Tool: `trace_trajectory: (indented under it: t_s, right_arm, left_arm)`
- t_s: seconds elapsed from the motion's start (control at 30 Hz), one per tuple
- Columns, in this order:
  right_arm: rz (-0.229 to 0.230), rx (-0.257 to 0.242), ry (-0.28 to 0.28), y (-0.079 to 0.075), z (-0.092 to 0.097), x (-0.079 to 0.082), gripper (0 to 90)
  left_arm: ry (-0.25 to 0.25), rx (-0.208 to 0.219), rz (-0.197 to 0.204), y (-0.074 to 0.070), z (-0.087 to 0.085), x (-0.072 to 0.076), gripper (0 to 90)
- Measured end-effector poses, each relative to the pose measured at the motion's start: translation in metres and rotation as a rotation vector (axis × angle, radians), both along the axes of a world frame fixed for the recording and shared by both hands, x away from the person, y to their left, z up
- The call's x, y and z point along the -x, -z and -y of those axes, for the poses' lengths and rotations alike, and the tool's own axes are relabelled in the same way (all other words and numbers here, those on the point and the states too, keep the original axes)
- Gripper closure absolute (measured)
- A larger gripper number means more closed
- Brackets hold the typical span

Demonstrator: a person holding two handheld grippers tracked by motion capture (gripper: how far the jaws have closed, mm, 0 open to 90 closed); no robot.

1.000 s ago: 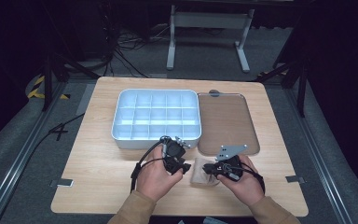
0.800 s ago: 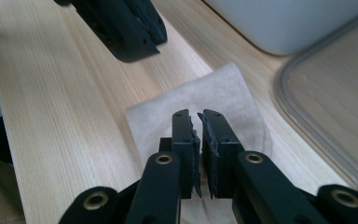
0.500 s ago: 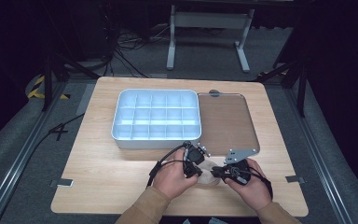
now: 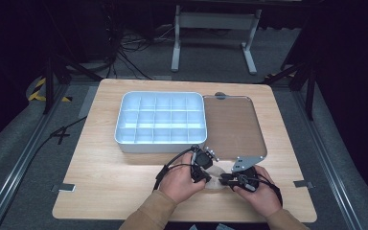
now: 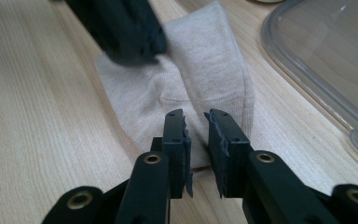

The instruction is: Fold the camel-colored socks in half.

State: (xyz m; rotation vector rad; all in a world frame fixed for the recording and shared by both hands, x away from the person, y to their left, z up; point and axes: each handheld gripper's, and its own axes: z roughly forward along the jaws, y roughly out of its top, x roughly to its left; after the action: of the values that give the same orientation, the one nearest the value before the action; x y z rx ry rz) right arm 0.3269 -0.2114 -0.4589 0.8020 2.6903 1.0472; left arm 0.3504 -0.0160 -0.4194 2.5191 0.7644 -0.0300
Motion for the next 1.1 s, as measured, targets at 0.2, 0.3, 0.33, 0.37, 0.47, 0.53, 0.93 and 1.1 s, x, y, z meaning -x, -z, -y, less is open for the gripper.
trace_trajectory:
  t_s: [0.2,0.3,0.33,0.37,0.47,0.53,0.93,1.1]
  right_arm:
    - [0.039,0.003,-0.047,0.001,-0.003,-0.001,76.6]
    - [0.051,-0.002,-0.065,0.002,-0.002,0.0,75.7]
    - [0.055,-0.005,-0.071,0.002,-0.001,0.001,74.9]
    - [0.059,-0.005,-0.071,0.002,0.0,0.001,74.4]
    - [0.063,0.001,-0.071,0.001,0.001,0.003,74.3]
    - [0.061,0.015,-0.069,0.002,0.003,0.005,75.2]
    - [0.047,0.01,-0.057,0.005,0.01,-0.001,76.8]
    - [0.072,0.017,-0.02,-0.002,0.015,-0.001,80.9]
  left_arm:
    - [-0.062,-0.005,0.106,0.001,0.004,-0.007,82.6]
    - [-0.083,-0.073,0.065,0.013,0.008,-0.013,85.0]
    - [-0.086,-0.085,0.061,0.015,0.008,-0.013,85.7]
    - [-0.093,-0.097,0.048,0.017,0.009,-0.014,86.2]
    - [-0.105,-0.108,0.035,0.018,0.009,-0.014,87.0]
    - [-0.116,-0.115,0.019,0.019,0.008,-0.015,89.1]
    - [-0.138,-0.028,-0.027,0.013,-0.004,-0.015,83.9]
    - [-0.147,0.023,0.009,0.002,-0.015,-0.011,78.6]
